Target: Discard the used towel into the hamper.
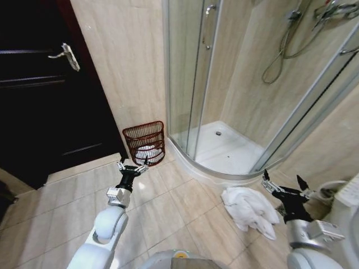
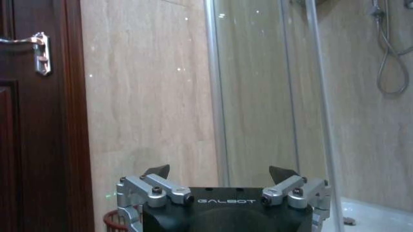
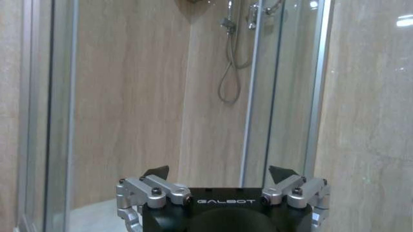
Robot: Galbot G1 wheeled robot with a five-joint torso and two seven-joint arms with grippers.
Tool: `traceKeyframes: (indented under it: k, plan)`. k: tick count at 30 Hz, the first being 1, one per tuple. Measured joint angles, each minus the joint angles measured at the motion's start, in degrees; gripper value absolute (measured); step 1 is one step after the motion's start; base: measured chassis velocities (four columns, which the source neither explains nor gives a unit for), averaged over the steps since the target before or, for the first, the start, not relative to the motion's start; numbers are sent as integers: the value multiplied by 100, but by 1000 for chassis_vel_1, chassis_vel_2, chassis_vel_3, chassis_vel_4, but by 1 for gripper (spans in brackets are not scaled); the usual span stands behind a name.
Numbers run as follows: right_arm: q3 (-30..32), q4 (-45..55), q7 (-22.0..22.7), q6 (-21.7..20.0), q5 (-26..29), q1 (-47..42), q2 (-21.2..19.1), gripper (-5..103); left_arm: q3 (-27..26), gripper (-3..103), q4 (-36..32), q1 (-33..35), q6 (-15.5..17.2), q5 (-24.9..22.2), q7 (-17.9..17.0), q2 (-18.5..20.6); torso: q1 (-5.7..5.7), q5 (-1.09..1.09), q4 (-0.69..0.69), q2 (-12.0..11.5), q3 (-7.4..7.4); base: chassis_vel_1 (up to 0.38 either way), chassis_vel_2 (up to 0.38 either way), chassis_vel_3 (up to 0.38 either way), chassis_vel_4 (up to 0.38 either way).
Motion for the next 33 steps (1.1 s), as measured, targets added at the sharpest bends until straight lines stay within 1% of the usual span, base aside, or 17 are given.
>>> traceKeyframes:
  k: [5, 20, 29, 33]
  plan:
    - [-2, -6, 0, 6, 6, -7, 3, 100, 20, 100, 30, 5, -22, 1, 2, -10, -1, -2, 3, 0, 0, -2, -27, 12, 7]
    - [-31, -24, -28, 13, 7, 27, 4, 100, -19, 100, 60, 58, -100, -23, 41, 2, -1, -2, 2, 0, 0, 14, 8, -12, -1]
    - [-48, -2, -6, 13, 1, 23, 10, 100, -24, 100, 69, 41, -113, -34, 50, 15, 1, -1, 4, 0, 0, -72, 83, 77, -75]
    - [-55, 26, 21, -9, 4, 1, 18, 100, -10, 100, 69, 15, -113, -34, 55, 13, 2, -2, 1, 0, 1, -95, 56, 81, -89]
